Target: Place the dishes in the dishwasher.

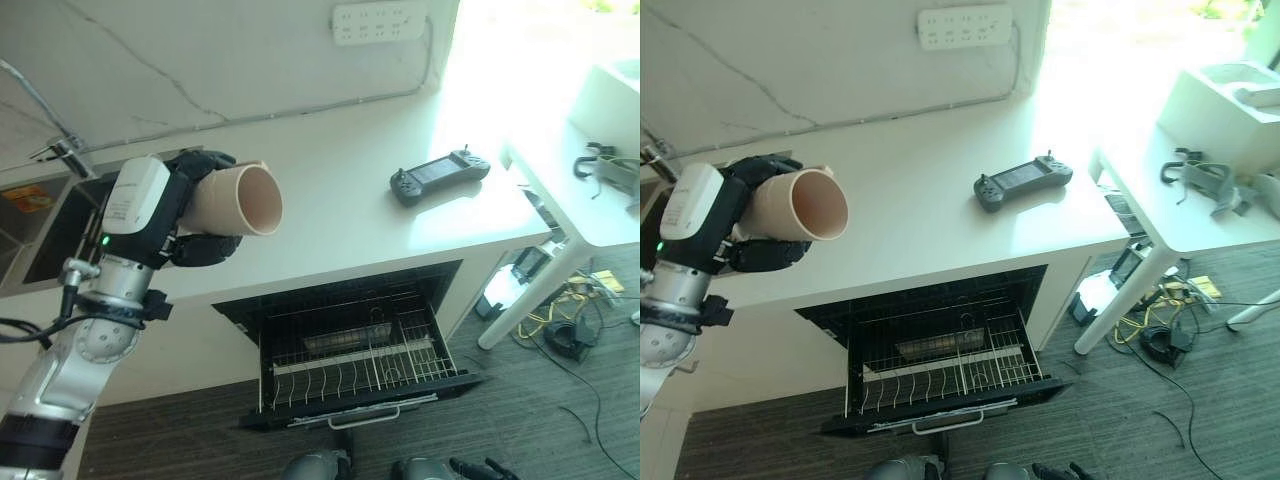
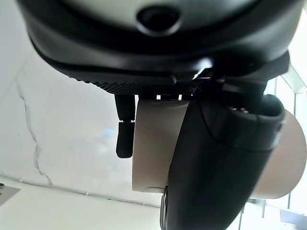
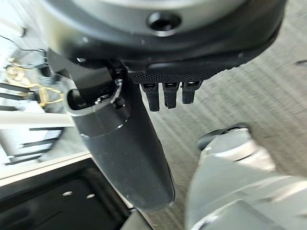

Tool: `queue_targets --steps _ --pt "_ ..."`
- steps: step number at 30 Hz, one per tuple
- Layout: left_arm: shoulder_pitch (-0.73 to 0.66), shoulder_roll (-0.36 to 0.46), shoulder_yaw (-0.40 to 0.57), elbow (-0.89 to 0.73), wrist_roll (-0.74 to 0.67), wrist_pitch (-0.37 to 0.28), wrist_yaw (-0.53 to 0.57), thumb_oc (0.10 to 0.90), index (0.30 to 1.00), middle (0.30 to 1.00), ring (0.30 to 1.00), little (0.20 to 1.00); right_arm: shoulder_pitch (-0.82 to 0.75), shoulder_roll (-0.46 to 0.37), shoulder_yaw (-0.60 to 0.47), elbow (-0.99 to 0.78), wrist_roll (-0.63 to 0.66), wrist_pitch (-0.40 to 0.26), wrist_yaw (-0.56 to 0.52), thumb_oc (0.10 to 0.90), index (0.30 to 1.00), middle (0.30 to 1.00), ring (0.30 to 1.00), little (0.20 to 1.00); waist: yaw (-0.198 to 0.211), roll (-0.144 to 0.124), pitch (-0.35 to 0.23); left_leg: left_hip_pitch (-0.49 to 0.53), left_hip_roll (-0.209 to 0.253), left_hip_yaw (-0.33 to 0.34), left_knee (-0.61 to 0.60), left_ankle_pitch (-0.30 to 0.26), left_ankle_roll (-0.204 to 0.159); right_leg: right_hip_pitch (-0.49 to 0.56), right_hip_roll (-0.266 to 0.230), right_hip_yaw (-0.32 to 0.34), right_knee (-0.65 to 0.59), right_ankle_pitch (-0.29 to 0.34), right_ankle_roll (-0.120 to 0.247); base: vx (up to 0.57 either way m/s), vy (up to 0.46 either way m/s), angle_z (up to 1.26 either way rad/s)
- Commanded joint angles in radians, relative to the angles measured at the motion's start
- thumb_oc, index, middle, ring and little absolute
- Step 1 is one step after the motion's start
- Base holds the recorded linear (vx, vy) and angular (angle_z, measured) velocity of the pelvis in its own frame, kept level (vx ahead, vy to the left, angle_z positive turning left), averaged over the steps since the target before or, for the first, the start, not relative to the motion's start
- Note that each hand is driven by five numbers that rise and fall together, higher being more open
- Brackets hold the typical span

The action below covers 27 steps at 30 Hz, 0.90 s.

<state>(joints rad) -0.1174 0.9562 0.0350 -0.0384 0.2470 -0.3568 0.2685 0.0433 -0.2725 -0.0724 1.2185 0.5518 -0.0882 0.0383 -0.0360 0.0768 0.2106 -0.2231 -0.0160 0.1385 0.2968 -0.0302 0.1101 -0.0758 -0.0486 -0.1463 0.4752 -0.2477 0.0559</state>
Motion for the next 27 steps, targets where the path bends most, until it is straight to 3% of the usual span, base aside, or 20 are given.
queue_targets --steps 1,3,6,9,10,14,21,27 --pt "-0.145 0.002 0.108 -0.051 -0.094 -0.038 0.019 0.4 0.3 0.3 0.3 0.3 0.01 -0.024 -0.014 -0.016 -0.023 -0.058 0.013 0.8 0.9 0.9 0.9 0.9 -0.021 0.045 0.024 0.163 0.009 -0.056 0.003 -0.286 -0.024 -0.007 -0.045 -0.025 -0.074 0.097 0.063 -0.05 -0.182 0.33" --pt "-0.182 -0.016 0.07 -0.043 -0.126 -0.037 0.001 0.4 0.3 0.3 0.3 0.3 0.007 -0.021 -0.01 -0.017 -0.038 -0.083 0.024 0.8 0.9 0.9 0.9 0.9 -0.017 0.04 0.019 0.161 0.029 -0.064 0.003 -0.279 -0.041 0.026 -0.09 -0.019 -0.175 0.091 0.07 -0.06 -0.279 0.26" --pt "-0.172 -0.06 0.062 -0.049 -0.192 -0.029 -0.012 0.4 0.3 0.3 0.3 0.3 -0.017 -0.026 0.008 -0.029 -0.008 -0.098 0.029 0.8 0.9 0.9 0.9 0.9 0.019 -0.005 0.0 0.158 0.065 -0.003 0.003 -0.277 -0.082 0.007 -0.13 -0.058 -0.175 0.019 0.074 -0.06 -0.34 0.38" --pt "-0.144 -0.095 0.06 -0.062 -0.245 -0.026 -0.007 0.4 0.3 0.3 0.3 0.3 -0.028 -0.035 0.006 -0.061 0.058 -0.117 0.024 0.8 0.9 0.9 0.9 0.9 0.031 -0.018 -0.01 0.154 0.097 0.026 0.003 -0.273 -0.104 0.008 -0.13 -0.07 -0.175 0.005 0.069 -0.01 -0.261 -0.32" --pt "-0.124 -0.135 0.055 -0.073 -0.278 -0.023 -0.014 0.4 0.3 0.3 0.3 0.3 -0.026 -0.047 0.004 -0.106 -0.002 -0.178 -0.02 0.8 0.9 0.9 0.9 0.9 0.032 -0.025 -0.015 0.158 0.115 0.035 0.003 -0.269 -0.12 0.019 -0.124 -0.082 -0.175 -0.009 0.061 0.04 -0.245 -0.33" --pt "-0.081 -0.233 0.033 -0.093 -0.336 -0.048 -0.016 0.4 0.3 0.3 0.3 0.3 0.017 -0.081 -0.022 -0.375 -0.003 -0.287 -0.125 0.8 0.9 0.9 0.9 0.9 0.01 -0.039 -0.014 0.145 0.157 0.031 0.003 -0.232 -0.148 0.031 -0.101 -0.089 -0.175 -0.028 0.03 0.01 -0.219 0.03" --pt "-0.029 -0.329 0.019 -0.064 -0.428 -0.089 -0.049 0.4 0.3 0.3 0.3 0.3 0.057 -0.118 -0.15 -0.699 0.016 -0.462 -0.193 0.8 0.9 0.9 0.9 0.9 -0.017 -0.046 -0.022 0.151 0.17 0.03 0.003 -0.226 -0.158 0.04 -0.099 -0.098 -0.175 -0.041 0.022 0.0 -0.078 0.01" --pt "0.033 -0.46 -0.009 -0.034 -0.504 -0.12 -0.086 0.4 0.3 0.3 0.3 0.3 0.048 -0.123 -0.186 -1.091 -0.176 -0.514 -0.343 0.8 0.9 0.9 0.9 0.9 -0.046 -0.045 -0.031 0.174 0.16 0.035 0.003 -0.239 -0.149 0.044 -0.101 -0.076 -0.175 -0.035 0.026 0.01 0.007 -0.1"
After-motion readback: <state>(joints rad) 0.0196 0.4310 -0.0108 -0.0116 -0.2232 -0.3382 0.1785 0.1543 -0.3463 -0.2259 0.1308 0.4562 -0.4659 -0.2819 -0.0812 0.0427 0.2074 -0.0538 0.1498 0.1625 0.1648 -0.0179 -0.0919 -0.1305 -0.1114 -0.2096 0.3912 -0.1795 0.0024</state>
